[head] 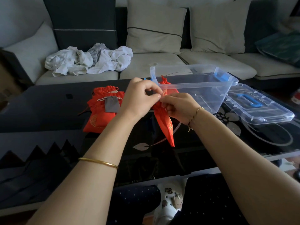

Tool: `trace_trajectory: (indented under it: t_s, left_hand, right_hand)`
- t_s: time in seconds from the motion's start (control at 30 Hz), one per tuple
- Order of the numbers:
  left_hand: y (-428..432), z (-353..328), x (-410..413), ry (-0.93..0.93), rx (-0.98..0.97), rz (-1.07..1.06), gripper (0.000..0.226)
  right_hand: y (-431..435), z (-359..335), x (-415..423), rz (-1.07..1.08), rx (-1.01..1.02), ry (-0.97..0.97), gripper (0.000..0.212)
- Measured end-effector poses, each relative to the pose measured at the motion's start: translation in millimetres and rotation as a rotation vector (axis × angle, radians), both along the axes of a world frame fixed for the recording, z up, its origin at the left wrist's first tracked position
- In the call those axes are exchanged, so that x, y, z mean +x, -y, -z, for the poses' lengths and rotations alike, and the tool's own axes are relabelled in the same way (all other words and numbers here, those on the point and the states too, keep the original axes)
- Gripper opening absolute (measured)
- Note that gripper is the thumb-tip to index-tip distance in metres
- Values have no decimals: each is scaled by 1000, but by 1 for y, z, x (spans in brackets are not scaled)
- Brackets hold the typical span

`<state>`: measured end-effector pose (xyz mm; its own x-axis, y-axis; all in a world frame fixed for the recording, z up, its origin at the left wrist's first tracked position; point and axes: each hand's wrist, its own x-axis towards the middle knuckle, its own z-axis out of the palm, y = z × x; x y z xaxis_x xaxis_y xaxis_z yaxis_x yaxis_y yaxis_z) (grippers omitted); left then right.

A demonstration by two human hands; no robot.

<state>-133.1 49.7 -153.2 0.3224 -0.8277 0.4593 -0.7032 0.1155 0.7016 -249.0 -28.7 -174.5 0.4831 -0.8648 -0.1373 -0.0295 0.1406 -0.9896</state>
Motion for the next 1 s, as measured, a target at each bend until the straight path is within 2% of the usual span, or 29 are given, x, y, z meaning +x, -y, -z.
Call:
trace_trajectory:
  t_s: [0.1, 0.27, 0.4, 0.57, 0.73, 0.87, 1.0]
  left_hand:
    - [6, 7, -2, 110, 15, -34, 10]
    - [8, 10, -2, 125, 26, -75, 8]
    - [6, 10, -1, 130, 56, -102, 11]
    - [6, 10, -1, 132, 89, -134, 9]
    - [6, 10, 2, 151, 103, -123, 6]
    - [3, 7, 11, 70, 145, -129, 6]
    - [1, 4, 10, 135, 175, -110, 9]
  right_hand:
    - [-2, -3, 0, -45, 128, 95, 14]
    - [-5, -7, -2, -79, 266, 162, 19]
    - [-5, -7, -2, -120, 282, 150, 18]
    - [-3, -5, -3, -162, 216, 120, 11]
    - [-2, -3, -5, -190, 98, 85, 13]
    - [5, -1, -8, -39, -87, 10, 13]
    - [8, 1, -9, 115, -265, -75, 16]
